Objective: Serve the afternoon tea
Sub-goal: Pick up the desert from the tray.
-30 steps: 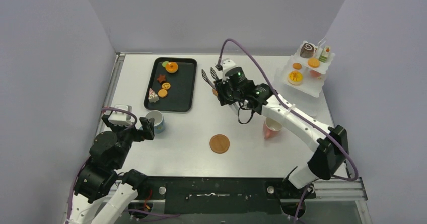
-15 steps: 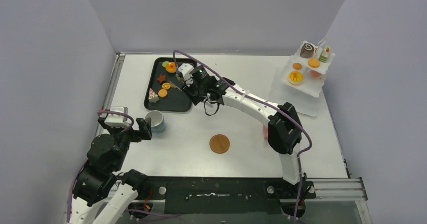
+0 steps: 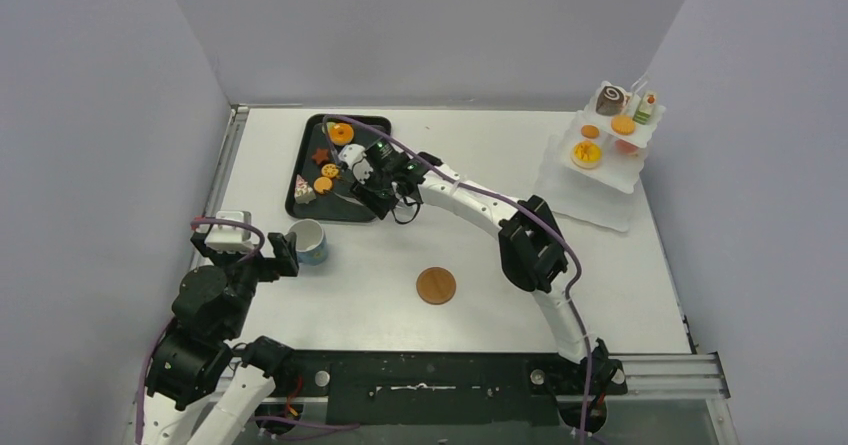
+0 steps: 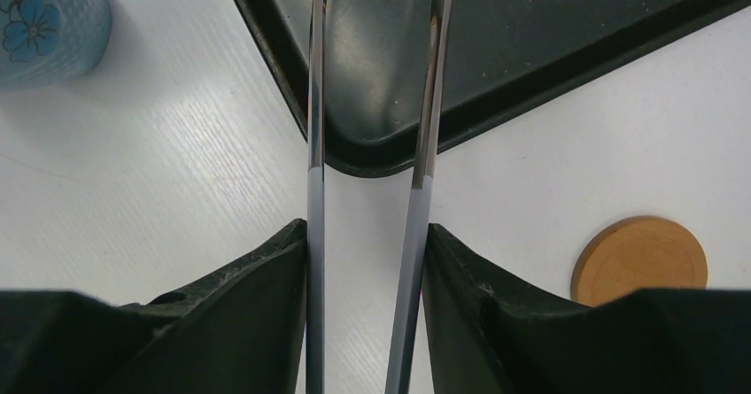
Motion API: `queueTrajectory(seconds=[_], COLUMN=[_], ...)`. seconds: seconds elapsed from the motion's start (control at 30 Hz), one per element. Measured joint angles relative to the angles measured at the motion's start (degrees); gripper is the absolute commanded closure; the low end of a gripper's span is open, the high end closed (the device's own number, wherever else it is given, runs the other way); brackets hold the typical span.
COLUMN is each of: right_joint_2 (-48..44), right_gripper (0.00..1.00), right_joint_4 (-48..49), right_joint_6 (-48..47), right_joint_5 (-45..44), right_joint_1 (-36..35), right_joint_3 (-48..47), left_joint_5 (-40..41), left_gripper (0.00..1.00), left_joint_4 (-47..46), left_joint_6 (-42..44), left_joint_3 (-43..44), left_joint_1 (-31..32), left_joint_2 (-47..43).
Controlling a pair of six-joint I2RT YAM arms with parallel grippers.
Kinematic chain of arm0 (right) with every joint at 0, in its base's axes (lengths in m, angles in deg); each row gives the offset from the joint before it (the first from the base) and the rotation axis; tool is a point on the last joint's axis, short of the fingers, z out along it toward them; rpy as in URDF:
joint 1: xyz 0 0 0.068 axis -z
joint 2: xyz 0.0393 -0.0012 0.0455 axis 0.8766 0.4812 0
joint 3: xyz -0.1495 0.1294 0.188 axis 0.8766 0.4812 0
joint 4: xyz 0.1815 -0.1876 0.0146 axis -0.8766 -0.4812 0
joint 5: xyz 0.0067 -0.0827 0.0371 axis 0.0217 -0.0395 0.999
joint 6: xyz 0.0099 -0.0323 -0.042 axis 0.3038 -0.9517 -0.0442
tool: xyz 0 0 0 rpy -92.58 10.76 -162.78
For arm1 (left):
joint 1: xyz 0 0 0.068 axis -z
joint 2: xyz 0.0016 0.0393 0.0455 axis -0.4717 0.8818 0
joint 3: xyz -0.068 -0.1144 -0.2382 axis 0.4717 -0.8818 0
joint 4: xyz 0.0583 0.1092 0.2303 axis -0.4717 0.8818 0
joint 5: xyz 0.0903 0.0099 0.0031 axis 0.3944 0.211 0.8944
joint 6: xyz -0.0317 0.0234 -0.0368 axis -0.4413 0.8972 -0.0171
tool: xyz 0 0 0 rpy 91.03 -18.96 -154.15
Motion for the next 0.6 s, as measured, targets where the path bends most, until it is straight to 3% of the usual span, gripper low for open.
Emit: queueTrajectory(seconds=[0.6], right_joint_2=[7.9], right_gripper=[0.56], right_joint_4=[-1.6], right_joint_6=[-1.4], right_joint_5=[0.3], right_joint_1=[-0.1], right_joint_3=[-8.9], left_joint_5=[0.0], left_gripper=[0.10], left_joint_4=[0.0], left_joint_6=[0.0], left_joint_3=[-0.1], left_joint_1=[-0.4], left_joint_2=[-0.3])
